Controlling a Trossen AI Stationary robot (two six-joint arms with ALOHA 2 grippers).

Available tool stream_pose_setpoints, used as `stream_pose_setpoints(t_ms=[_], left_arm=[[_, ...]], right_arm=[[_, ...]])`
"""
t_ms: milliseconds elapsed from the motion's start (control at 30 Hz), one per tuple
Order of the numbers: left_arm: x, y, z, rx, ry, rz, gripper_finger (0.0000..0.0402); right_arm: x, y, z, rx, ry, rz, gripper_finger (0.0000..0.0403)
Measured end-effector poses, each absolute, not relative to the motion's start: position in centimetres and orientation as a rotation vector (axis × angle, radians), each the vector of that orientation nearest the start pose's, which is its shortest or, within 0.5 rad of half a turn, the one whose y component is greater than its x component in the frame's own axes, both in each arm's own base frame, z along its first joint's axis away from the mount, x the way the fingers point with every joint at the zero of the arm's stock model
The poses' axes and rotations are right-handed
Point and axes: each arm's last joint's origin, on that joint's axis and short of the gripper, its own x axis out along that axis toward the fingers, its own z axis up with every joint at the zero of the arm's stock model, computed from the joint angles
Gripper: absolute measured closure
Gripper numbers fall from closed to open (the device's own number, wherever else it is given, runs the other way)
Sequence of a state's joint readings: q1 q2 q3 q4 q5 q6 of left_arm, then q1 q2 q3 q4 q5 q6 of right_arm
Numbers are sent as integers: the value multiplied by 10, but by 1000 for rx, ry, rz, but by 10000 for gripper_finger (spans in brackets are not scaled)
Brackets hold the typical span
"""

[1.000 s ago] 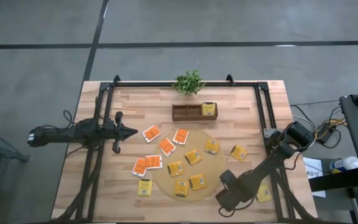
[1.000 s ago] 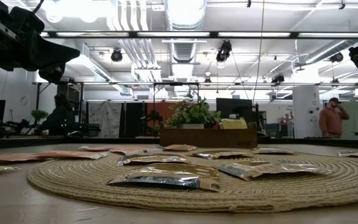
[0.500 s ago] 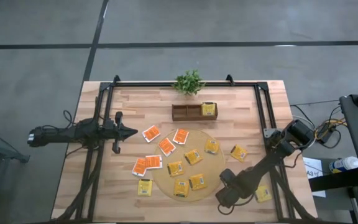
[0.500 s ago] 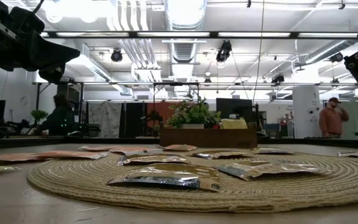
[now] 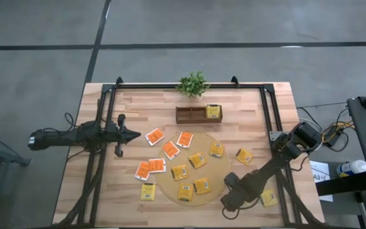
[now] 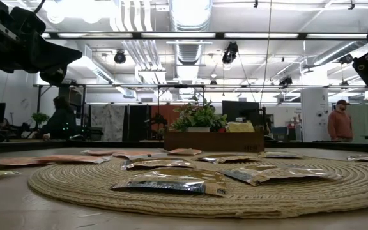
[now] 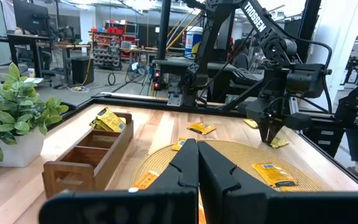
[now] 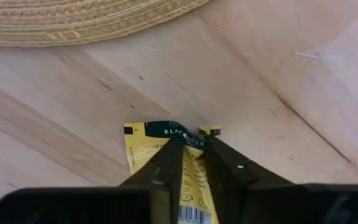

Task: Pick & Place Tea
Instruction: Put the yellow tea bag into the right section of the wooden organizer

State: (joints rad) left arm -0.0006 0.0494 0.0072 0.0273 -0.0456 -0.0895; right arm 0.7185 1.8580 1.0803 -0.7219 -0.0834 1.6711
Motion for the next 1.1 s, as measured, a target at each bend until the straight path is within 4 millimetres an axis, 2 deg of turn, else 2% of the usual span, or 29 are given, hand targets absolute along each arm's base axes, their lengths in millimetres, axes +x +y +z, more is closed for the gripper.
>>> stream_pose_setpoints(t_ms=[133, 300, 667, 867, 1100], left_arm=[[100, 1, 165, -89, 13, 45, 402], [100, 1, 165, -89, 13, 46, 402], [100, 1, 165, -89, 12, 46, 402], [100, 1, 165, -89, 13, 46, 402], [100, 1, 165, -89, 13, 46, 402]], right_arm=[[240, 213, 135, 825, 1486, -649, 371], [242, 209, 145, 798, 1444, -658, 387], [258, 181, 205, 620, 1196, -701, 390], [269, 147, 234, 505, 1059, -736, 390], [280, 84, 263, 405, 963, -788, 390]])
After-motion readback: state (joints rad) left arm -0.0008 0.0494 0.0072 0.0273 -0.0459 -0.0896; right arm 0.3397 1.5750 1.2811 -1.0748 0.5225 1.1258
